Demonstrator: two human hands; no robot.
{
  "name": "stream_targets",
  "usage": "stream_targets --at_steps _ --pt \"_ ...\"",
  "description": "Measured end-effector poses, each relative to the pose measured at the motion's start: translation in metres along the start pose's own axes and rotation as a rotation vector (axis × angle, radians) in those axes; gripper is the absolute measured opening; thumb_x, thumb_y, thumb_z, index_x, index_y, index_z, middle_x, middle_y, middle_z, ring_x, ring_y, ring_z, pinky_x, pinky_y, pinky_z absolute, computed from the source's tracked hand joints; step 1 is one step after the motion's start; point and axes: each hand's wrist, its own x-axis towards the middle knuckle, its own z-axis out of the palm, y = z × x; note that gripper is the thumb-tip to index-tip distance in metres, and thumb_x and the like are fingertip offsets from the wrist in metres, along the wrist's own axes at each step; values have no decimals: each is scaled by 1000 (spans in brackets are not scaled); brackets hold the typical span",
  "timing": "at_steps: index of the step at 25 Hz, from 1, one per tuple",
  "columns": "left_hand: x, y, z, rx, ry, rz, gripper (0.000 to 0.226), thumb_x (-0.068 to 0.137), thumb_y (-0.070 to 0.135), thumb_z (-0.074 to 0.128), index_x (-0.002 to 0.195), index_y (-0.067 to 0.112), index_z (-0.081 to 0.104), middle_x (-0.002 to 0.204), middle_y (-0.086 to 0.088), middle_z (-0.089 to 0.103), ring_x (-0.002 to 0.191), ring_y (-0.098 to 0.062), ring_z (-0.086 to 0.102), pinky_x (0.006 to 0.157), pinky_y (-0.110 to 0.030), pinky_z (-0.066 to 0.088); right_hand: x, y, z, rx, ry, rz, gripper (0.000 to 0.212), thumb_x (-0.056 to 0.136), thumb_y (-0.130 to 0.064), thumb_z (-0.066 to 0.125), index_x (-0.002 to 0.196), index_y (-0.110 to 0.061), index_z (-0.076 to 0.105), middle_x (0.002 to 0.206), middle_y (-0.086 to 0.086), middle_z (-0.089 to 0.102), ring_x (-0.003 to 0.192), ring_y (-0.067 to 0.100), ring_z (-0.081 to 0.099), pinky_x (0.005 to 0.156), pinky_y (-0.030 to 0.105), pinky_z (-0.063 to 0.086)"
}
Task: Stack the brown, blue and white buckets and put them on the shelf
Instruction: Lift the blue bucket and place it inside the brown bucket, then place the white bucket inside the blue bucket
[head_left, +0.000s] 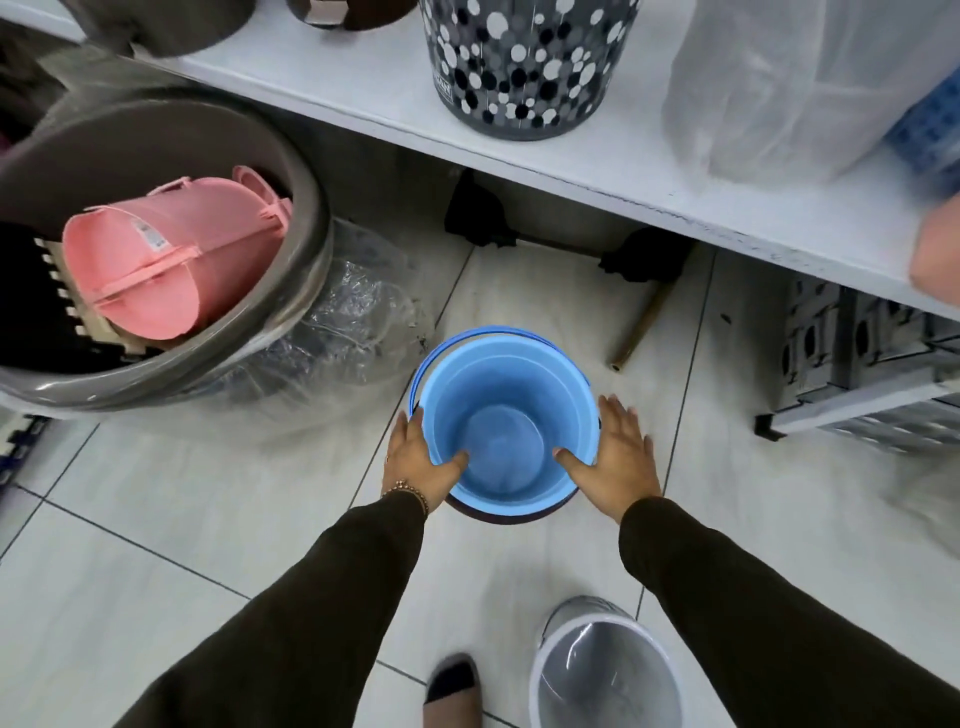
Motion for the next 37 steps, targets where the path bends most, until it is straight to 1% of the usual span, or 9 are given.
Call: stream_targets --at_steps 7,10,13,16,19,22,25,31,37 --pt "-80 16 30 173 -19 345 75 84 35 66 149 23 31 160 0 29 152 -24 13 122 -42 19 -76 39 -26 -183 -31 -175 96 83 -62 55 157 -19 12 167 2 10 154 23 1 124 48 4" --pt "-132 -4 57 59 -31 327 58 84 26 65 139 26 44 140 1 54 134 -22 45 113 -36 37 -124 81 -19 -121 -86 -91 92 86 -60 56 157 -18 15 167 1 10 155 22 2 123 44 3" --pt "-178 -48 115 -71 -157 124 49 86 20 65 133 23 50 124 -6 65 106 -24 63 98 -38 52 -178 144 13 31 -207 133 83 93 -50 54 157 -13 15 166 5 14 154 23 10 124 39 12" --pt "-207 -99 177 66 -256 -200 67 91 24 61 148 7 31 149 -16 44 135 -31 45 111 -35 35 -222 205 66 202 -283 394 65 100 -34 49 152 -2 27 157 15 36 144 30 36 110 31 32" --pt "-221 -138 226 102 -370 -425 71 90 26 63 146 1 27 147 -20 45 133 -36 46 105 -36 39 -244 253 124 295 -359 543 47 93 -19 59 134 2 49 131 21 59 116 35 58 88 32 43" --pt "-222 -157 256 -102 -268 -418 62 82 9 64 138 10 38 126 -23 59 113 -42 60 92 -44 55 -245 283 149 671 -224 696 41 83 -5 68 120 3 51 116 20 62 91 32 61 89 45 53" --pt "-222 -140 260 -325 -206 -400 54 78 1 59 129 14 49 114 -22 66 94 -43 69 63 -42 63 -242 284 130 989 8 749 17 90 -5 64 104 1 57 112 26 61 89 37 63 83 46 56" --pt "-225 -27 210 -529 -233 -121 53 84 -3 55 133 17 47 108 -18 68 79 -32 68 60 -41 63 -234 224 27 862 463 426 31 96 -30 58 115 -7 66 112 19 66 92 35 70 58 34 64" --pt "-209 77 110 -663 -130 82 51 88 -2 54 132 20 44 111 -13 66 75 -23 68 54 -34 62 -188 107 -84 754 668 142 42 96 -40 53 132 -19 58 116 10 62 92 23 69 75 42 63"
